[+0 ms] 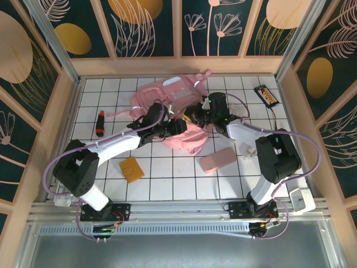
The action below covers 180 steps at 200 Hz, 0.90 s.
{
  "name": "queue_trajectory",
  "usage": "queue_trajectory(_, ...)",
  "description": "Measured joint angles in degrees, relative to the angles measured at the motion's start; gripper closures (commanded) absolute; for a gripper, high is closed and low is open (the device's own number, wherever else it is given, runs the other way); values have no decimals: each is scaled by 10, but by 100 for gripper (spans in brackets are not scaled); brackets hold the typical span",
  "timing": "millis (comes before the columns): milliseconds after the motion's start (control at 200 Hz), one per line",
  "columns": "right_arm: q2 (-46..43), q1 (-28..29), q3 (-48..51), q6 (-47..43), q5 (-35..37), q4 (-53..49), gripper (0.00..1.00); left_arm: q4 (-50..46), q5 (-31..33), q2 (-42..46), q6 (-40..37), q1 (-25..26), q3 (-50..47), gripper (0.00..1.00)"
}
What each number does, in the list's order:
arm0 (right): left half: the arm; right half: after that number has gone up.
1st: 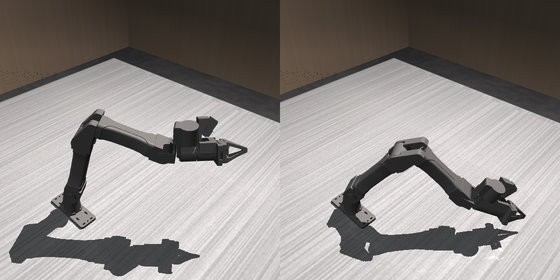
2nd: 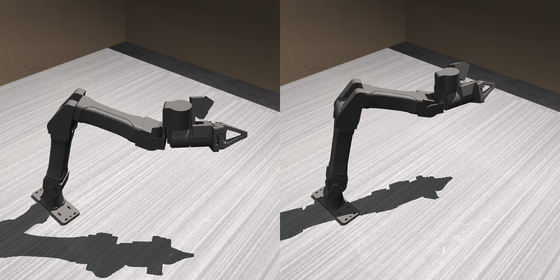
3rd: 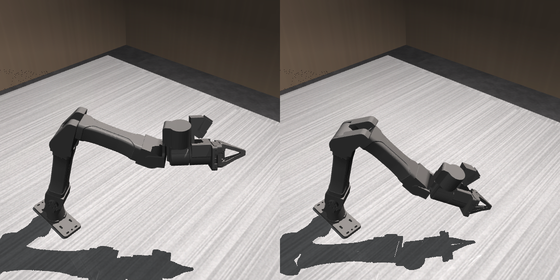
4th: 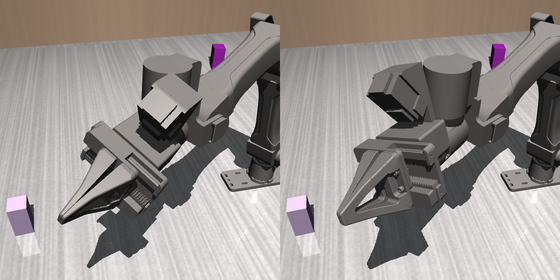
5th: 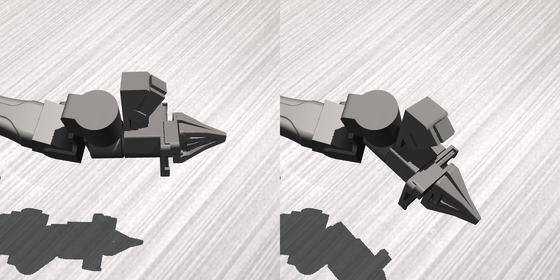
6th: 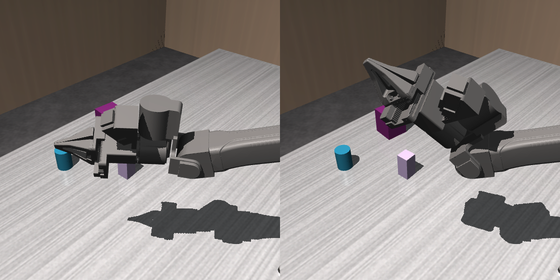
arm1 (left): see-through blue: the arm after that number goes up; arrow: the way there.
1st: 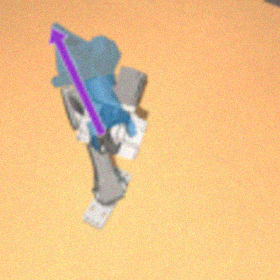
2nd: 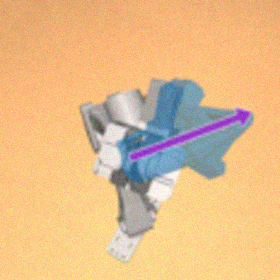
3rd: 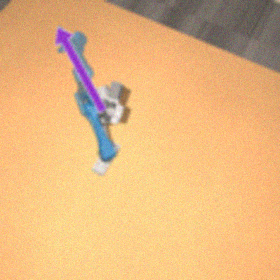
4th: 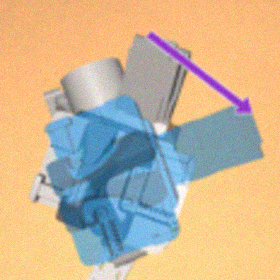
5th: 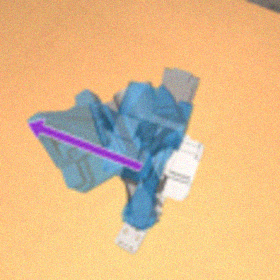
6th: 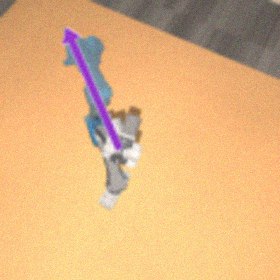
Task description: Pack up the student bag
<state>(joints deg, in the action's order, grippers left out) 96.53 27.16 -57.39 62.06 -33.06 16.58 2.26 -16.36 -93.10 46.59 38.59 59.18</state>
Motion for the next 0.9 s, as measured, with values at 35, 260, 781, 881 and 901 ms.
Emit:
queue_trajectory(35,0,0,0,1,0,1,100,0,-1,-5,0,0,6,63)
queue_trajectory(260,0,5,0,9,10,4,100,5,-7,-24,-15,0,19,71)
queue_trajectory(781,0,33,1,37,64,14,100,32,1,-34,-32,-16,8,68)
queue_trajectory(881,-2,40,10,58,81,29,100,49,-4,-34,-41,-19,-4,77)
queue_trajectory(901,-2,40,13,62,83,34,100,50,-4,-34,-45,-19,-6,79)
